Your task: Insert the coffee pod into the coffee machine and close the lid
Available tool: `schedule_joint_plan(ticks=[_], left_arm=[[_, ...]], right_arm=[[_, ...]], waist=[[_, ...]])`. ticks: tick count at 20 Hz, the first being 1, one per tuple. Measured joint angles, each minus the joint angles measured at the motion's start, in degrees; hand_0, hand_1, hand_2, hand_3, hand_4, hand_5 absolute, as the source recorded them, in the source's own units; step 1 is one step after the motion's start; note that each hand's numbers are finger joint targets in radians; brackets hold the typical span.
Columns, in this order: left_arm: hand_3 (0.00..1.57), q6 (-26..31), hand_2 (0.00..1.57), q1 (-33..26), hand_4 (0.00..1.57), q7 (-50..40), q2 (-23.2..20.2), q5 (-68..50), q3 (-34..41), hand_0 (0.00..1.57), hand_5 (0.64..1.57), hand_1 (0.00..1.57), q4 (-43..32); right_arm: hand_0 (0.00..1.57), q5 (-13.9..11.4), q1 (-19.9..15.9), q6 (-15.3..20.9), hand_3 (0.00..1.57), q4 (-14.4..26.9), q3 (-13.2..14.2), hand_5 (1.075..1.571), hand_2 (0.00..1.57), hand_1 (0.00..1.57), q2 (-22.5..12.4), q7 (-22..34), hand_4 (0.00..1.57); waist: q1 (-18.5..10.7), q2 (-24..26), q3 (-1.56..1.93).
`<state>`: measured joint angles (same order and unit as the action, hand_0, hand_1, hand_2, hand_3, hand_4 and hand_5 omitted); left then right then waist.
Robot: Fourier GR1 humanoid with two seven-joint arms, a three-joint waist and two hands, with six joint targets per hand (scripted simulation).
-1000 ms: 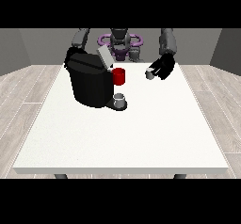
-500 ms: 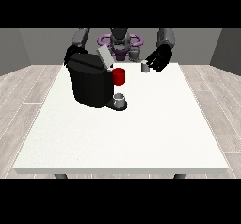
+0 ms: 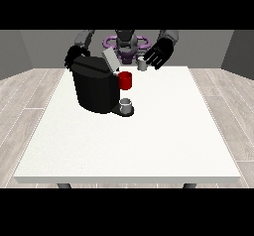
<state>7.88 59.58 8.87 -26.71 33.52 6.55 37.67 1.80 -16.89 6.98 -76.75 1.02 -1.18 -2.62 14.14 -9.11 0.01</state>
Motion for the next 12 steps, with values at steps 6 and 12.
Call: schedule_joint_plan(ticks=[6, 12], left_arm=[[1.26, 0.2, 1.33, 4.3, 0.52, -1.1, -0.9, 0.4, 0.8, 1.28, 1.571, 1.28, -0.6], [1.24, -0.3, 1.33, 5.9, 0.49, -1.8, -0.2, 1.3, 0.5, 1.31, 1.571, 1.31, -0.7]], right_arm=[[0.0, -1.0, -1.7, 1.4, 0.0, -2.0, -1.3, 1.571, 0.0, 0.0, 0.0, 1.0, 0.51], [0.0, -1.6, -2.0, 1.9, 0.0, -2.4, -0.7, 1.571, 0.0, 0.0, -0.6, 0.6, 0.48]], waist=[[2.1, -2.5, 0.0], [2.6, -3.7, 0.0]])
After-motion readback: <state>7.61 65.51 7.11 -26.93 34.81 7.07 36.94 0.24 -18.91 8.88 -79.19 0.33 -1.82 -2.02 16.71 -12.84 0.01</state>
